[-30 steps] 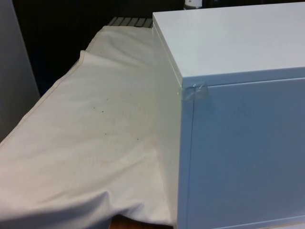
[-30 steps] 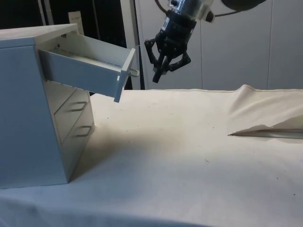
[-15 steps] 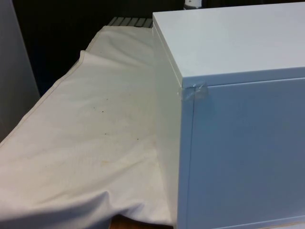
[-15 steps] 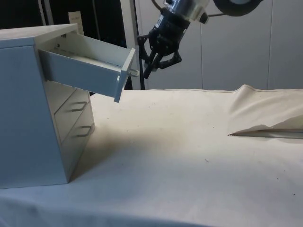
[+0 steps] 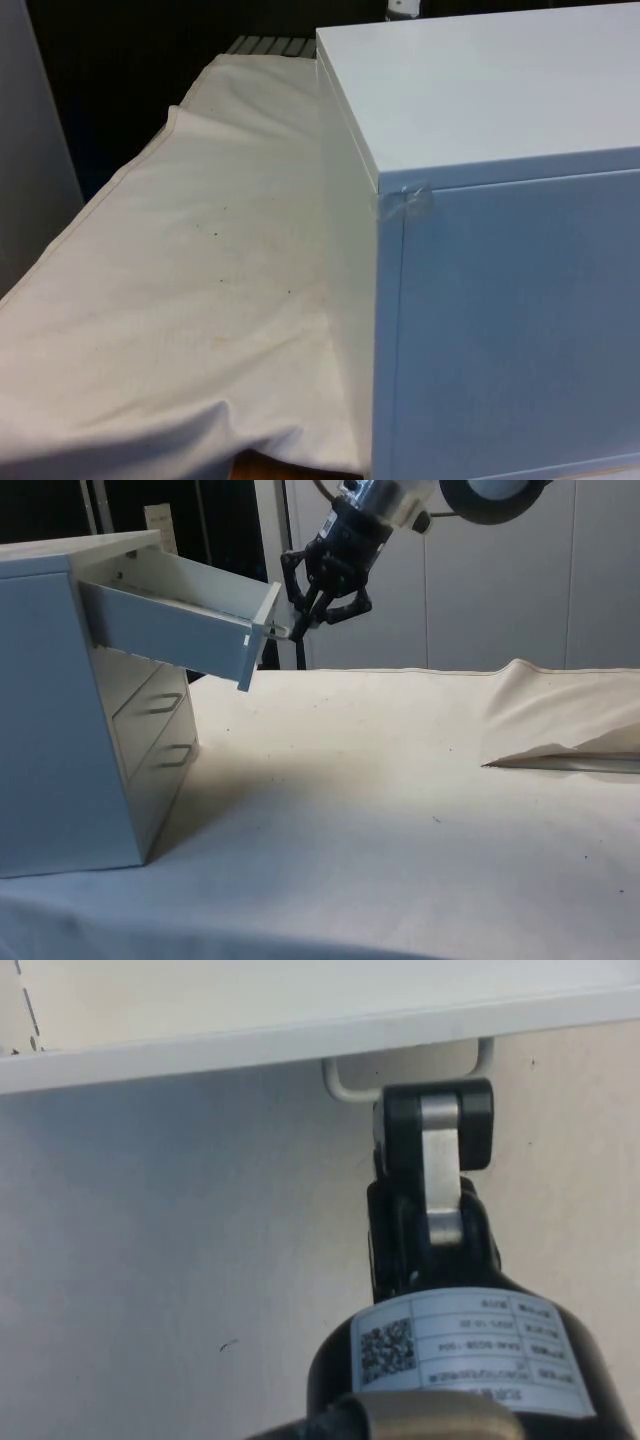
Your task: Open the drawer, then close it.
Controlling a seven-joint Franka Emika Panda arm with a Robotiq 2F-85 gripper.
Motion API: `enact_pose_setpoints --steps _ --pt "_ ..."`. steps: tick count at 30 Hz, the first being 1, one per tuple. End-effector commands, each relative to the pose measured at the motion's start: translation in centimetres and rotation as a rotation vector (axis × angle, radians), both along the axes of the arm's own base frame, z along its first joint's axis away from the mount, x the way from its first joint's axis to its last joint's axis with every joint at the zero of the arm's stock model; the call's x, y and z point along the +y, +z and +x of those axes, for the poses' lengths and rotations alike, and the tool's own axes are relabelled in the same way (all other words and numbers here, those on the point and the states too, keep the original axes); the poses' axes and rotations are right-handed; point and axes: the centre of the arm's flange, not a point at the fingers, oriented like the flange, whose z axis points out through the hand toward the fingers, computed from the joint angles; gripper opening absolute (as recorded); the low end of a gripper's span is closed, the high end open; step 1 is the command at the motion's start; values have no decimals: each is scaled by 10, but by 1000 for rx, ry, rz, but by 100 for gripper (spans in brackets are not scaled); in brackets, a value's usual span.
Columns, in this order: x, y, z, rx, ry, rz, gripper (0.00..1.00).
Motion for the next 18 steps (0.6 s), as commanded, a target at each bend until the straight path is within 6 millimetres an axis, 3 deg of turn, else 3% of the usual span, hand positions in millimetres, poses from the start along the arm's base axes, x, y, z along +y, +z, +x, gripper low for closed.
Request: enact_pose_setpoints --steps 1,8,9,18 --pt "1 5 6 -35 -5 5 0" --pt "-3 9 6 -51 -11 8 0" --pt "-2 2 1 -23 -5 4 0" --pt "-4 19 3 -63 -9 18 0"
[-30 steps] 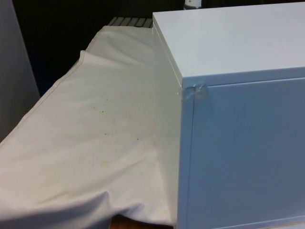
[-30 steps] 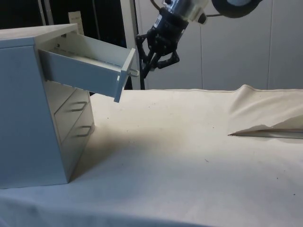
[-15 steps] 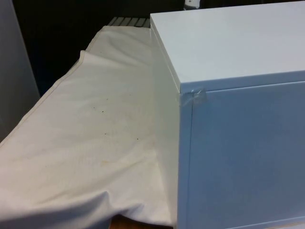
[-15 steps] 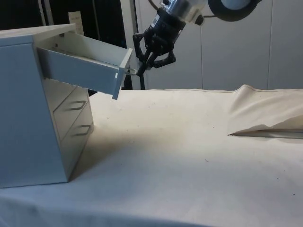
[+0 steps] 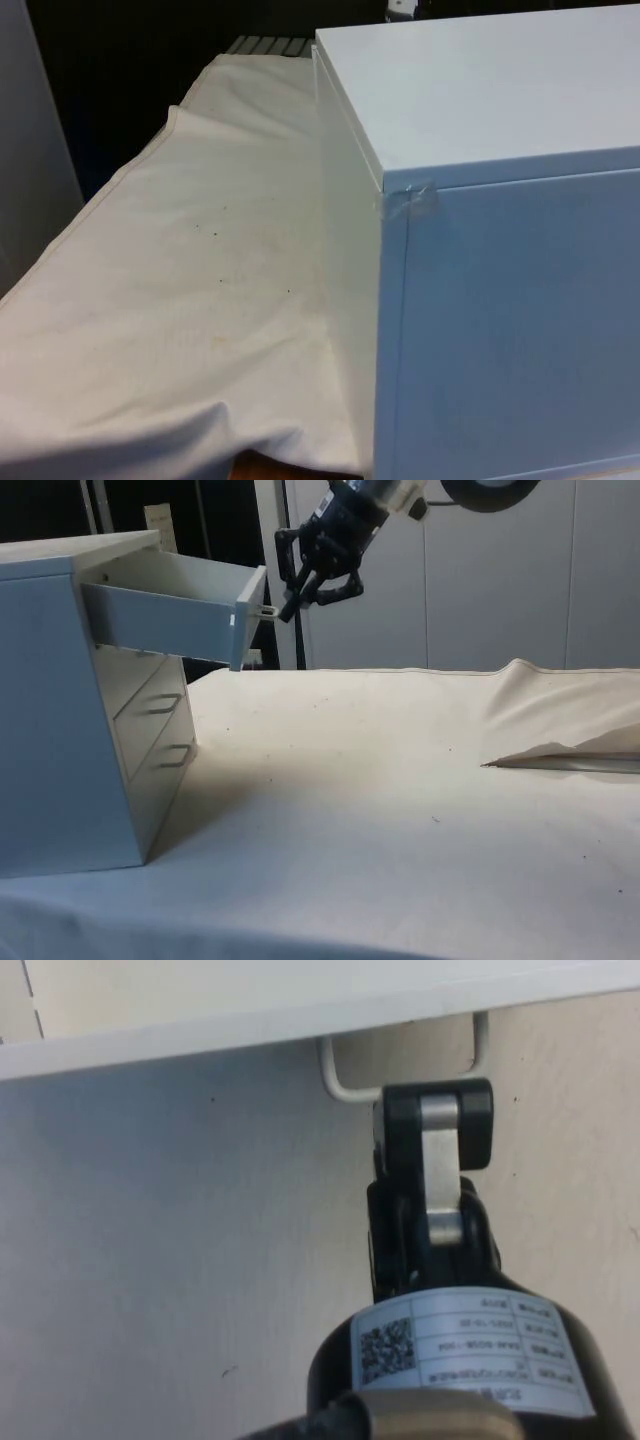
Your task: Open the drawer, then close it.
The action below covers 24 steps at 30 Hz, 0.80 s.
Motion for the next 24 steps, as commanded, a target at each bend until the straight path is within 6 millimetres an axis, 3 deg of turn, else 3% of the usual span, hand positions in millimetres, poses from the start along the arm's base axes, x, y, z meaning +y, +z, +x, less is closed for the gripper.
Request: enact_pose_setpoints --steps 1,17,24 --pt "-2 5 2 -14 -7 2 0" --pt "-2 22 12 -53 -6 7 0" --pt "-2 30 29 -84 -18 3 0"
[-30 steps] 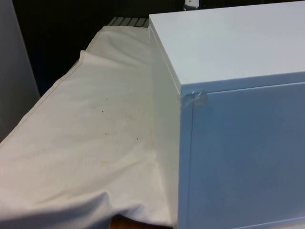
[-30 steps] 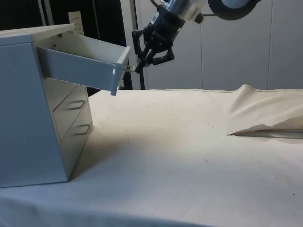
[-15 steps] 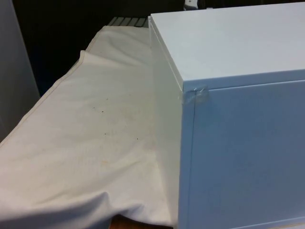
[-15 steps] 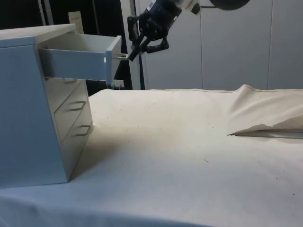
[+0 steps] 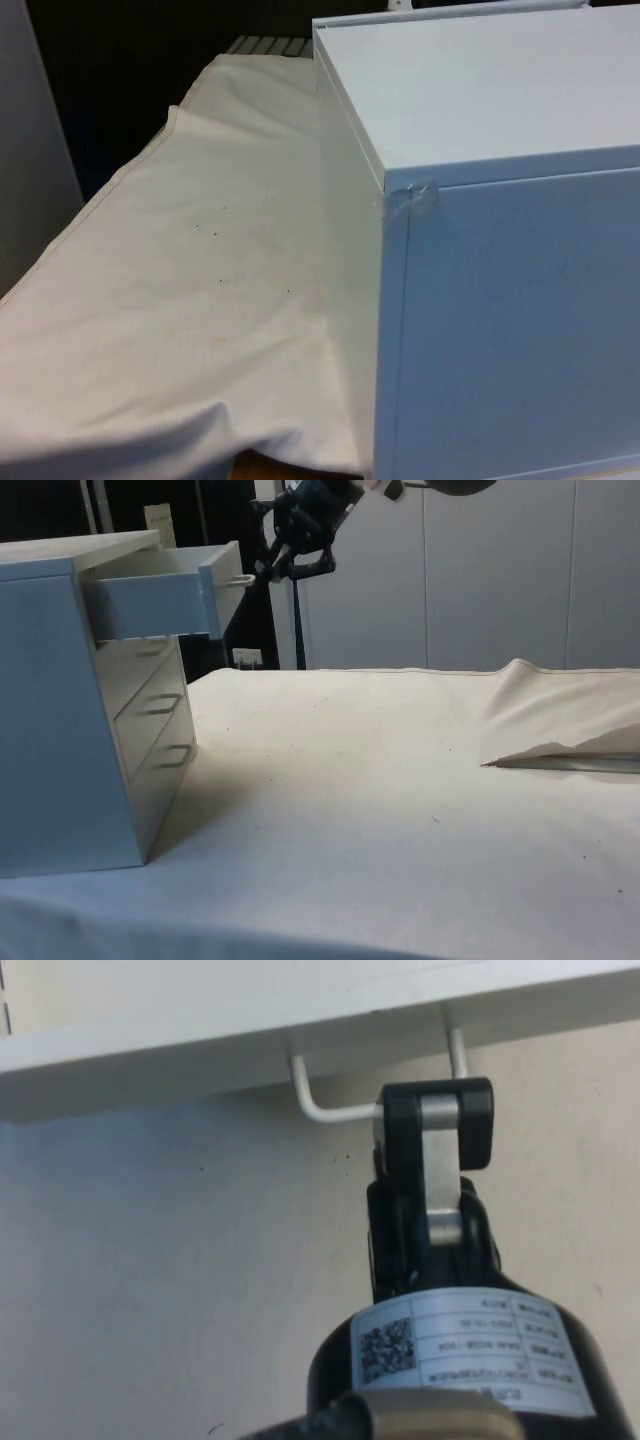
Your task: Open the drawer, then close it.
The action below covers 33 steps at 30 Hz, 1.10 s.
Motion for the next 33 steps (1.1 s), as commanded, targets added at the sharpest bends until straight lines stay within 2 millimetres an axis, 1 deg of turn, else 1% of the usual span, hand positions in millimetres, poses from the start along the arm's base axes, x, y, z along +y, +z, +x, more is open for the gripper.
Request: enact_pose_setpoints --steps 1,2,3,10,11,12,16,17,18,19,25,26,27,28,33 --pt "2 2 5 -19 -8 6 0" --pt "0 0 2 -1 -1 -2 0" --pt "2 2 8 -20 -9 5 0" --pt "3 4 23 -26 -14 -7 0" --pt "0 0 20 -6 -9 -16 0" --pt "3 3 27 -26 -16 -11 0" --pt "3 4 38 -30 -22 -20 0" --pt "3 4 40 -31 -23 -22 0" --pt "0 1 39 -14 -17 -34 0" --pt "3 4 42 -32 -23 -24 0" --pt "3 4 57 -37 -30 -36 0" --pt "3 5 62 -42 -33 -38 0" --pt "0 3 61 -26 -29 -50 0" --pt "3 5 64 -41 -34 -41 0" --pt "3 5 79 -49 -40 -53 0"
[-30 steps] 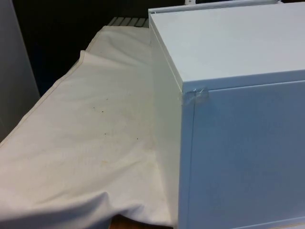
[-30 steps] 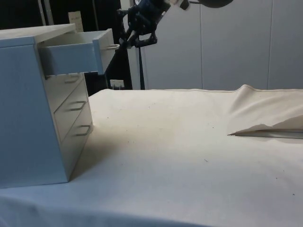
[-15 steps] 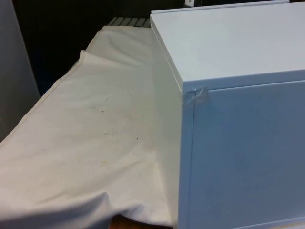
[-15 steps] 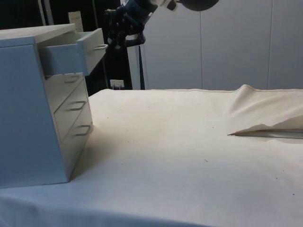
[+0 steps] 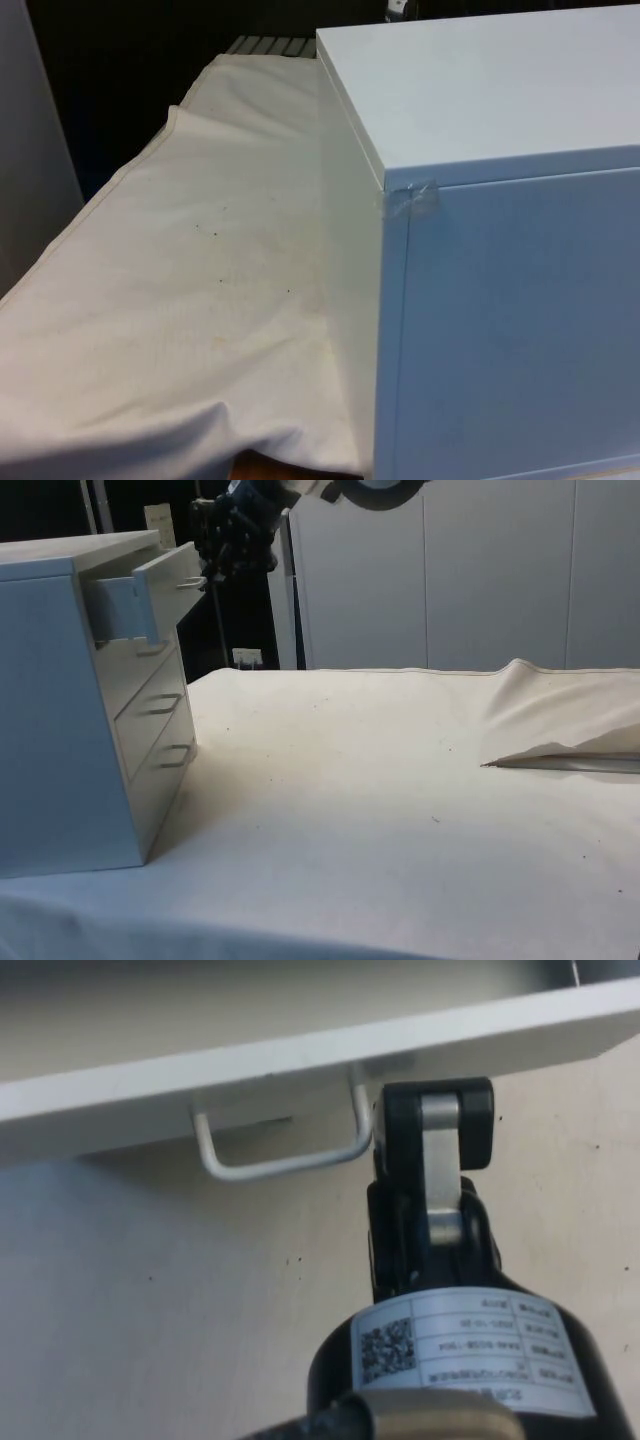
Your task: Open the drawer, then close it.
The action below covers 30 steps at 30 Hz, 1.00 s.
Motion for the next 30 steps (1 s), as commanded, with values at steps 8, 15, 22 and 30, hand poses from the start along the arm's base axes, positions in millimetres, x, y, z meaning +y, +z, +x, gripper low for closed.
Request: enact_pose_setpoints --steps 8,15,22,30 --pt "5 2 19 -23 -13 1 0" --pt "10 3 36 -33 -19 -2 0" --pt "14 2 46 -34 -12 -15 0" --pt "16 5 59 -46 -24 -12 0"
